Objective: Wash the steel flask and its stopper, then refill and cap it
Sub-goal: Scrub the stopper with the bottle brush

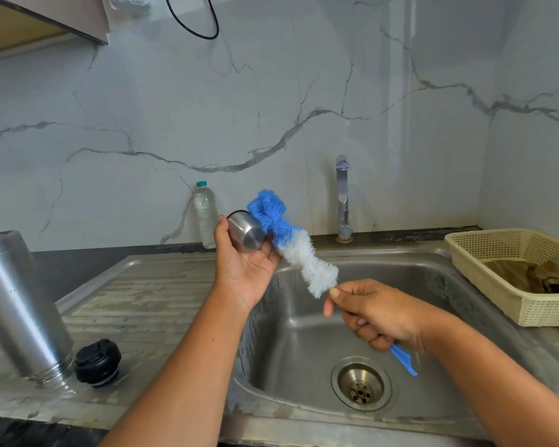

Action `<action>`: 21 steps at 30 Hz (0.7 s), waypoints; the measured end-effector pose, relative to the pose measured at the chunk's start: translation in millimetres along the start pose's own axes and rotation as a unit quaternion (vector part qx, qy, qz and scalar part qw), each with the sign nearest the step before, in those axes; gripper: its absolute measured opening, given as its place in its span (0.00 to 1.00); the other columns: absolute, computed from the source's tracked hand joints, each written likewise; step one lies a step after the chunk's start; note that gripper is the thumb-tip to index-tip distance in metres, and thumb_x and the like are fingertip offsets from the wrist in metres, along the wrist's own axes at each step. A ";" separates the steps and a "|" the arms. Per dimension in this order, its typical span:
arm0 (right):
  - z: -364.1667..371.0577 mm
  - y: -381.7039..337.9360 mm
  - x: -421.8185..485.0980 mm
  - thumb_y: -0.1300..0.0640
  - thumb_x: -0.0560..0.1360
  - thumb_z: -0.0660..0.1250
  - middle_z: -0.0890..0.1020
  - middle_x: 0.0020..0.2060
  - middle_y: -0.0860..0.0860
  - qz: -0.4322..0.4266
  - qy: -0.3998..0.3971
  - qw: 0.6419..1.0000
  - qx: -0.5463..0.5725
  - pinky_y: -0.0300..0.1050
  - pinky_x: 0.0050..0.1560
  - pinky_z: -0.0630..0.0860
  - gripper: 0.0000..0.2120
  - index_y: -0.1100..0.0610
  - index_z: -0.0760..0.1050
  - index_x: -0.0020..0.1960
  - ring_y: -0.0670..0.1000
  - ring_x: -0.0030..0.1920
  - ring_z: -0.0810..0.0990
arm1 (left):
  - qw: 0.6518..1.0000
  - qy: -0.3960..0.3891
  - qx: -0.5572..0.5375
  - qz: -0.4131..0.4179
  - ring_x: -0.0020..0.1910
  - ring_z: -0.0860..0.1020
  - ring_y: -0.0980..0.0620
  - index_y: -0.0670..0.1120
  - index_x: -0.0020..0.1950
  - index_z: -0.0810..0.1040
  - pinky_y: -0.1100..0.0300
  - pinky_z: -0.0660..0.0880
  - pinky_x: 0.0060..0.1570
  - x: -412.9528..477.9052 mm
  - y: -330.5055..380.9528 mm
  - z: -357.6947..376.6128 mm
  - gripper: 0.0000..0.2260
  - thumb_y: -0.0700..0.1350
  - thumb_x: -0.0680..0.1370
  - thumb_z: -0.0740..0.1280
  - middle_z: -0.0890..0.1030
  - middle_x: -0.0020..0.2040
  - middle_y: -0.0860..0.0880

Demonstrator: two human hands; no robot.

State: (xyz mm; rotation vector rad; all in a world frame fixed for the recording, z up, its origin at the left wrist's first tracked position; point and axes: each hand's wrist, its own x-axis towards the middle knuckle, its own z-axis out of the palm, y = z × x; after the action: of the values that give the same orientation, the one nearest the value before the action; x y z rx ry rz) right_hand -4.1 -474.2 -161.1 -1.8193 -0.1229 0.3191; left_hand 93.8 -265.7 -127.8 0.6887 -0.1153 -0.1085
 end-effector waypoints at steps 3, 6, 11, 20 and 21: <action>-3.6 -0.4 -2.2 0.48 0.86 0.57 0.63 0.28 0.48 -0.006 0.012 1.000 0.014 0.37 0.24 0.52 0.16 0.57 0.79 0.52 0.46 0.26 0.56 | 1.000 -0.023 -0.008 -0.016 0.63 0.83 0.40 0.42 0.71 0.76 0.43 0.76 0.66 -1.2 -4.9 4.0 0.30 0.64 0.81 0.64 0.83 0.64 0.37; -1.9 -0.4 -1.6 0.48 0.86 0.57 0.63 0.28 0.48 -0.006 0.003 1.000 0.008 0.38 0.24 0.52 0.17 0.57 0.79 0.52 0.46 0.26 0.55 | 1.000 -0.005 -0.008 -0.008 0.63 0.83 0.40 0.42 0.71 0.75 0.42 0.76 0.68 0.1 -3.1 2.1 0.30 0.64 0.80 0.65 0.82 0.64 0.36; 0.2 1.5 -0.2 0.46 0.85 0.59 0.64 0.29 0.48 0.001 -0.024 0.999 -0.036 0.38 0.23 0.56 0.17 0.54 0.81 0.51 0.46 0.27 0.57 | 0.992 0.106 -0.052 0.049 0.53 0.86 0.41 0.42 0.69 0.75 0.51 0.84 0.42 7.1 11.2 -6.6 0.28 0.63 0.81 0.66 0.85 0.57 0.36; -1.6 0.4 2.3 0.46 0.85 0.58 0.65 0.29 0.48 -0.022 0.030 0.999 -0.014 0.40 0.24 0.54 0.17 0.56 0.80 0.52 0.47 0.27 0.57 | 0.999 0.019 0.036 -0.030 0.66 0.81 0.38 0.42 0.71 0.76 0.40 0.75 0.69 13.8 -14.0 -7.0 0.33 0.67 0.78 0.66 0.81 0.66 0.36; -1.7 0.3 2.1 0.46 0.85 0.59 0.65 0.29 0.48 -0.020 0.025 0.999 -0.016 0.40 0.24 0.54 0.17 0.56 0.80 0.52 0.47 0.27 0.57 | 0.999 0.029 0.022 -0.025 0.65 0.82 0.39 0.42 0.70 0.77 0.41 0.76 0.68 15.3 -11.1 -8.0 0.32 0.67 0.79 0.66 0.82 0.65 0.36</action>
State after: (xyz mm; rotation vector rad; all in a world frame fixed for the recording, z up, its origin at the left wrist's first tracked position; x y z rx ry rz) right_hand -1.6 -475.4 -161.3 -1.8536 -0.1300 0.2440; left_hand 109.3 -271.4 -140.0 0.7384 -0.0446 -0.1331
